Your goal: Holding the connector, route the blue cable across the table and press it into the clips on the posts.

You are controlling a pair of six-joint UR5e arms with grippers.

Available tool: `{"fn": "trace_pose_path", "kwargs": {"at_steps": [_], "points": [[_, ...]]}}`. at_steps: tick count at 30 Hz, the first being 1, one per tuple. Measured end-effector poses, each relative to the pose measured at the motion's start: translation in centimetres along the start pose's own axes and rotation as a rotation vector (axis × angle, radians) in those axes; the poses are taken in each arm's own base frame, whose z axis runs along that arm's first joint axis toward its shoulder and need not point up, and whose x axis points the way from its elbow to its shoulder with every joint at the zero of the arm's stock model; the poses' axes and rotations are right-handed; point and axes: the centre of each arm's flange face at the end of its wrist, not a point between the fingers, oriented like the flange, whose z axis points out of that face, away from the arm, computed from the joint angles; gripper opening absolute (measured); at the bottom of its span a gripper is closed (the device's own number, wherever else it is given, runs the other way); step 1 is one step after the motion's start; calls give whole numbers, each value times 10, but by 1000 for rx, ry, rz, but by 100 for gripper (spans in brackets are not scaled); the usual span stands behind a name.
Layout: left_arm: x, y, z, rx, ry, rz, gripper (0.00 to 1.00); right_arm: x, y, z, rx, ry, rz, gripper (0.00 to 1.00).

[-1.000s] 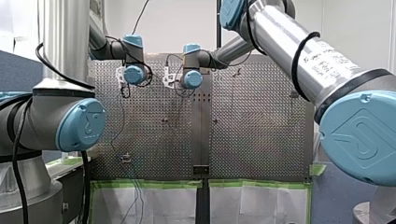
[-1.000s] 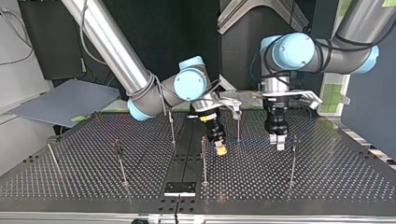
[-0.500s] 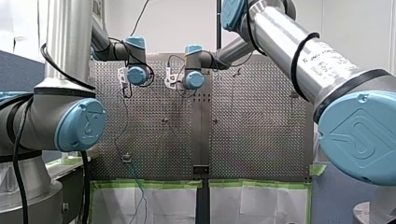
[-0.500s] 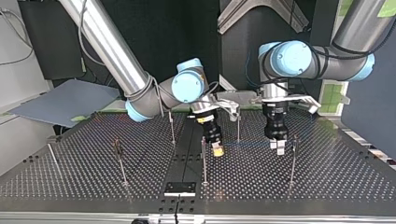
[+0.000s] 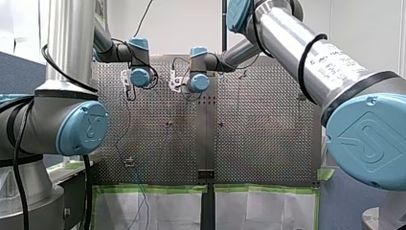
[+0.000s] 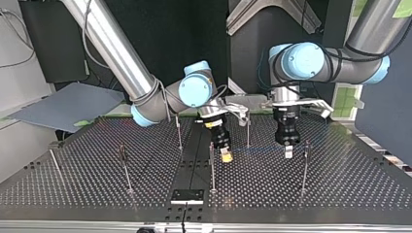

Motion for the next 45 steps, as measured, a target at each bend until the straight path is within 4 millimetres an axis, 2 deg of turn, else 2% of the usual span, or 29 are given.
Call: {"fn": "trace_pose_path", "kwargs": {"at_steps": [7,18,21,28,34,38,45], "points": [[9,2,-7,-9,35,6,0,-3,0,-1,0,-9,-1,0],[40,14,-33,-32,88,22,0,-32,3,-13,-5,-91,-14,0],[56,14,-41,-28,115,28,0,-38,3,-18,-7,-121,-20,0],[106,19,-68,-21,227,58,0,-59,3,-32,-9,-203,-38,0],[139,27,-84,-29,279,65,0,-77,3,-43,-8,-247,-51,0],[148,30,-86,-33,293,66,0,-83,3,-51,-5,-267,-61,0],[168,29,-89,-20,321,70,0,-74,8,-60,-9,-270,-70,0]]}}
